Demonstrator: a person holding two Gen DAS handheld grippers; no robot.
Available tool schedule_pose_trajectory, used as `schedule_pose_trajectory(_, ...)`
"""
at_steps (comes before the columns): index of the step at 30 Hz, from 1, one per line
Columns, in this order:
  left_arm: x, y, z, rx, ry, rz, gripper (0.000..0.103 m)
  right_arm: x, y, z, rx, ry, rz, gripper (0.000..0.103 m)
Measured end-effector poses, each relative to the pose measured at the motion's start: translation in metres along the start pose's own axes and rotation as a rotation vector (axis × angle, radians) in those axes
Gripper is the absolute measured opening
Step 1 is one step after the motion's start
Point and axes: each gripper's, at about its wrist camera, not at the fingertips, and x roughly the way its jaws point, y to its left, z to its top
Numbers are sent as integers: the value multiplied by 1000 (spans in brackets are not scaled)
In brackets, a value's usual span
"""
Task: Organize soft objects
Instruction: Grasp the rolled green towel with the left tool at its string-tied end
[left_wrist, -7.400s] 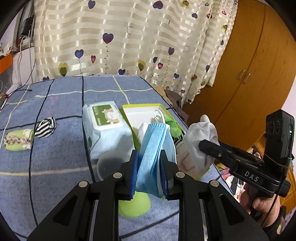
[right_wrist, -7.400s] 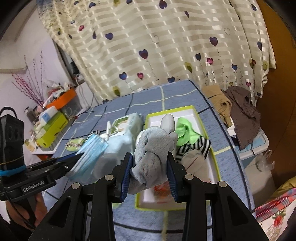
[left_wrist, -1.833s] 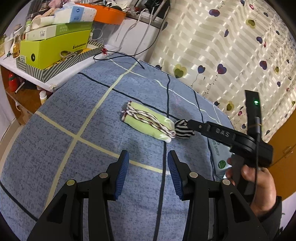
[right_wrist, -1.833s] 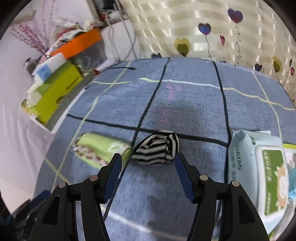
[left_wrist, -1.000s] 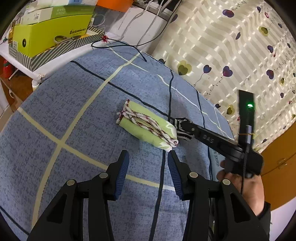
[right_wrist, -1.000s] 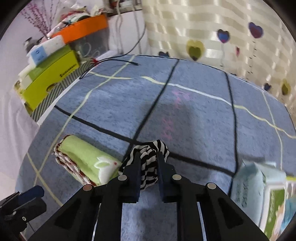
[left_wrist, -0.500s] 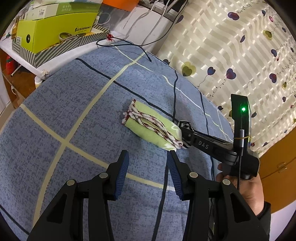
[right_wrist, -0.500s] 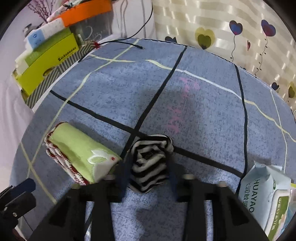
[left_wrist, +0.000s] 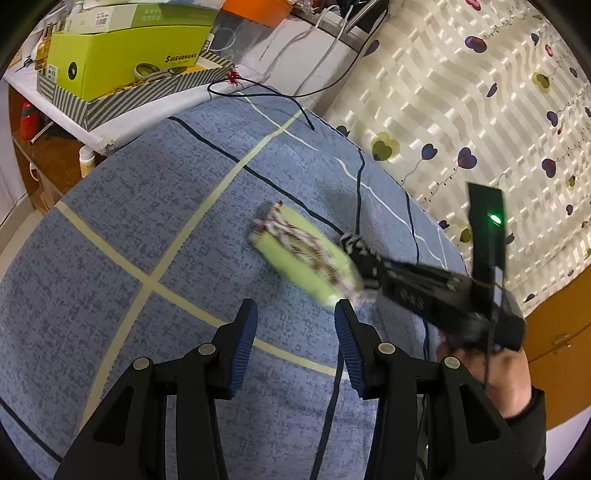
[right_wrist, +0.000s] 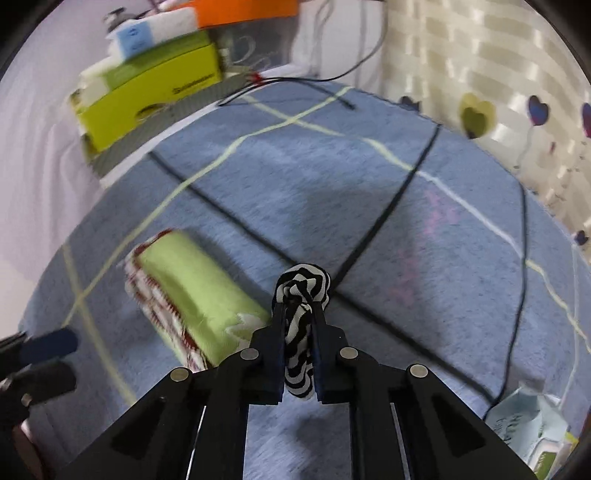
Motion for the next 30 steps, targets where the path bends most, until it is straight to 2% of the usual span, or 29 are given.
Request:
schedule_pose_trajectory(5, -3, 9, 2, -19, -15, 19, 45, -17, 40, -19, -95, 23, 110, 11)
schedule_pose_trajectory(10, -2, 7, 6, 6, -29, 49, 45, -23, 66, -30, -115, 23, 222, 11)
schedule_pose_trajectory(11, 1, 5, 7, 21, -21, 51, 47, -24, 68, -31, -114, 21, 234, 11)
schedule_pose_trajectory(13, 7, 2, 7, 41, -7, 62, 51, -27, 69, -33, -111, 12, 231, 11)
schedule_pose_trajectory(18, 20, -6, 5, 115, 12, 95, 52, -41, 51, -42, -60, -6, 159, 11)
schedule_pose_trajectory(21, 30, -10, 5, 160, 29, 113, 52, -52, 44, -47, -41, -32, 152, 11)
schedule_pose_trajectory(26, 45, -8, 3, 138, 84, 88, 52, -65, 41, -52, -31, -64, 158, 11)
schedule_pose_trajectory(30, 49, -11, 4, 126, 85, 102, 52, -68, 36, -56, -14, -73, 160, 11)
